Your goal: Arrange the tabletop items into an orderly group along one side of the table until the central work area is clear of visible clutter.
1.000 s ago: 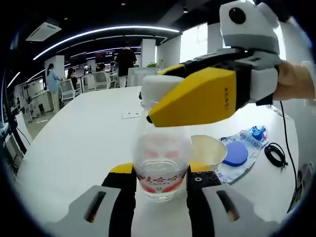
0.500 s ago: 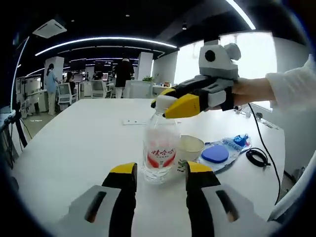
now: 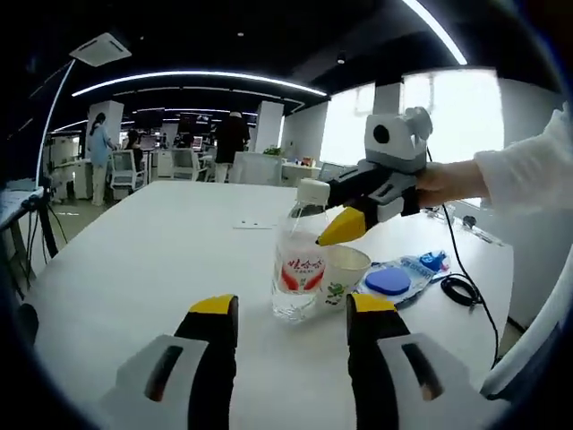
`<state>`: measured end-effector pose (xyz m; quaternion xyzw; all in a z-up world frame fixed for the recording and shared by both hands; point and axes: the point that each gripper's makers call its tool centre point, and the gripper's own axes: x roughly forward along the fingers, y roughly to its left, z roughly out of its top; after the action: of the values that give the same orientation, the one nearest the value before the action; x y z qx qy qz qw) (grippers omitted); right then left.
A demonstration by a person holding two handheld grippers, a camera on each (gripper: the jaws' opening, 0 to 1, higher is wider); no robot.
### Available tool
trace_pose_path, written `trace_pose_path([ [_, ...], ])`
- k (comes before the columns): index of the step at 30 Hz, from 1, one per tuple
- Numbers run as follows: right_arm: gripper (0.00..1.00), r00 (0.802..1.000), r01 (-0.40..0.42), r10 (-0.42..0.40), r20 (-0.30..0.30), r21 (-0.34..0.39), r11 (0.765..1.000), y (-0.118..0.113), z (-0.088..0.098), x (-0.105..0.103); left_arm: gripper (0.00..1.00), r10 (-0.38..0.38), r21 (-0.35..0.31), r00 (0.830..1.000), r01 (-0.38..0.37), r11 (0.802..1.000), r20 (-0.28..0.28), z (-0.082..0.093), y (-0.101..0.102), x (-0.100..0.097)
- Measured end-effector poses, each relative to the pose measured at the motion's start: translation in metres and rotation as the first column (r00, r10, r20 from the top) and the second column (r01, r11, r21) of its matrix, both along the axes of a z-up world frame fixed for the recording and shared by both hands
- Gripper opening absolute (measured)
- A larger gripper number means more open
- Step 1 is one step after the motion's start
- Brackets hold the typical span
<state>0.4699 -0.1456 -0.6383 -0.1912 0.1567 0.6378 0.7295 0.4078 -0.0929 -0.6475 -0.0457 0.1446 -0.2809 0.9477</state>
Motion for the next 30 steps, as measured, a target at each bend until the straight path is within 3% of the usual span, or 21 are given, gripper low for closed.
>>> trace_pose_path([
  [6,0.49,0.997,0.039,-0.038,-0.061,0.01,0.999,-0.003,-0.002,-0.008,0.66,-0.002,0.029,1.0,0.002,1.0,-0.008,-0.006,0.007,-0.004],
  [16,0.75,0.971,0.203,-0.195,-0.135,0.045,0.978,-0.031,-0.003,-0.014,0.79,-0.012,0.04,0.998,0.015,0.999,-0.068,-0.021,-0.001,-0.006],
  [19,0.83,0.947,0.273,-0.248,-0.205,0.104,0.956,-0.04,0.004,-0.02,0.85,-0.01,0.038,0.996,0.014,0.999,-0.088,-0.025,0.001,-0.008],
  [28,0.88,0.898,0.411,-0.377,-0.228,0.122,0.904,-0.087,0.001,-0.03,0.85,-0.033,0.043,0.993,0.038,0.998,-0.115,-0.032,-0.007,-0.011],
  [30,0.87,0.877,0.449,-0.41,-0.251,0.122,0.885,-0.095,0.0,-0.032,0.86,-0.041,0.042,0.992,0.046,0.998,-0.121,-0.033,-0.009,-0.013],
])
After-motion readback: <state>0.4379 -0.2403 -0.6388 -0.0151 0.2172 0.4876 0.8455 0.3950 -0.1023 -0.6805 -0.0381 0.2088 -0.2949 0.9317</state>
